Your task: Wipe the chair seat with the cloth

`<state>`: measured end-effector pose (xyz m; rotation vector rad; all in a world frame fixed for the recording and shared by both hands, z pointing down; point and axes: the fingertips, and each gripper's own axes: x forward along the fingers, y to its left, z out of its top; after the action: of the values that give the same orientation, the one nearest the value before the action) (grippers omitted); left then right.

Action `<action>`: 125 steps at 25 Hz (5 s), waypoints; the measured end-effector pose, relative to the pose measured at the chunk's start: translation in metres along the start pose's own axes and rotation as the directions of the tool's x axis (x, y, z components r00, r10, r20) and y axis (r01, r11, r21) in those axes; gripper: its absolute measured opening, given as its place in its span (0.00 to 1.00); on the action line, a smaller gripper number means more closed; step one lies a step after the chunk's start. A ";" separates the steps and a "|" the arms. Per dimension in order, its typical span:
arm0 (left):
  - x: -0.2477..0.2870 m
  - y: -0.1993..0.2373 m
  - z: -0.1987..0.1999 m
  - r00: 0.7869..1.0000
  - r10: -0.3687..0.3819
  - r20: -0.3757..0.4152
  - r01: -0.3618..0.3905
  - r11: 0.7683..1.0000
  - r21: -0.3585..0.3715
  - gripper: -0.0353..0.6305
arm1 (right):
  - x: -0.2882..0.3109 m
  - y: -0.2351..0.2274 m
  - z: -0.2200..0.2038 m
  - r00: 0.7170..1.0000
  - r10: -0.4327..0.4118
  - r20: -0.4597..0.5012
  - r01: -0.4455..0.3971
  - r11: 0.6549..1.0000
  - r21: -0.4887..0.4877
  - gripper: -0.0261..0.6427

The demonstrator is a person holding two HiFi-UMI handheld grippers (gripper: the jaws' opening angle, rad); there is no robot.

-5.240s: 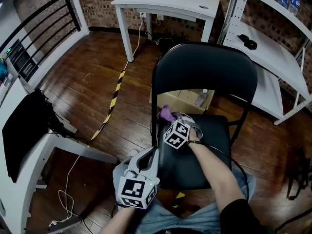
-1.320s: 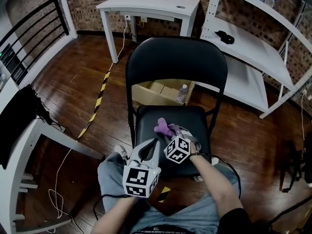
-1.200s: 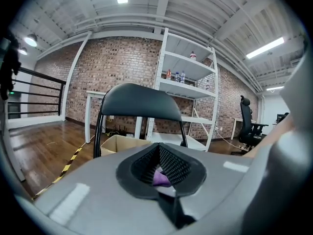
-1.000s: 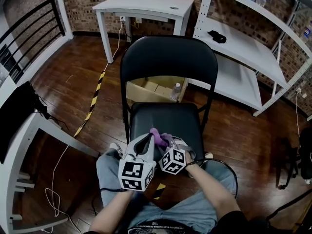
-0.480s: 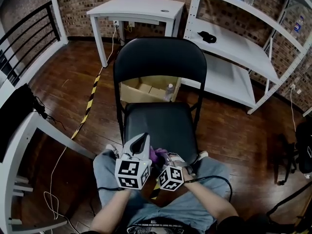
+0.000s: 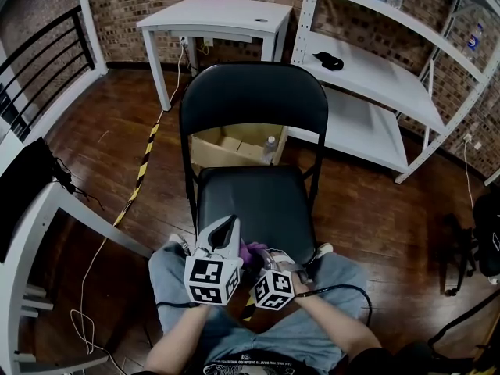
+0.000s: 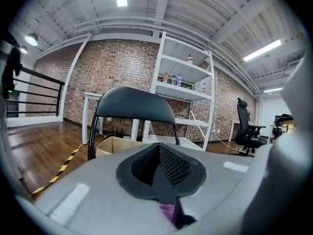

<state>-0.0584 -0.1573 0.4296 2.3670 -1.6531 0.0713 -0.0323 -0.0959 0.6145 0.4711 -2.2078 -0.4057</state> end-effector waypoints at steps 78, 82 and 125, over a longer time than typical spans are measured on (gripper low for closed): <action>0.052 -0.063 -0.015 0.994 -0.083 -0.068 0.086 0.996 0.039 0.06 | -0.031 -0.055 -0.085 0.994 -0.079 -0.078 0.080 0.997 0.011 0.11; 0.050 -0.073 -0.017 0.993 -0.097 -0.069 0.100 0.994 0.037 0.06 | -0.045 -0.034 -0.085 0.996 -0.057 -0.074 0.060 0.998 0.029 0.11; 0.089 -0.052 -0.014 0.985 -0.137 -0.107 0.140 0.990 0.026 0.06 | 0.023 -0.267 -0.099 0.949 -0.254 -0.184 0.275 0.956 0.099 0.11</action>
<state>0.0228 -0.2183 0.4506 2.4508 -1.4473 0.1959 0.0833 -0.3541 0.5733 0.8455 -2.0161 -0.3569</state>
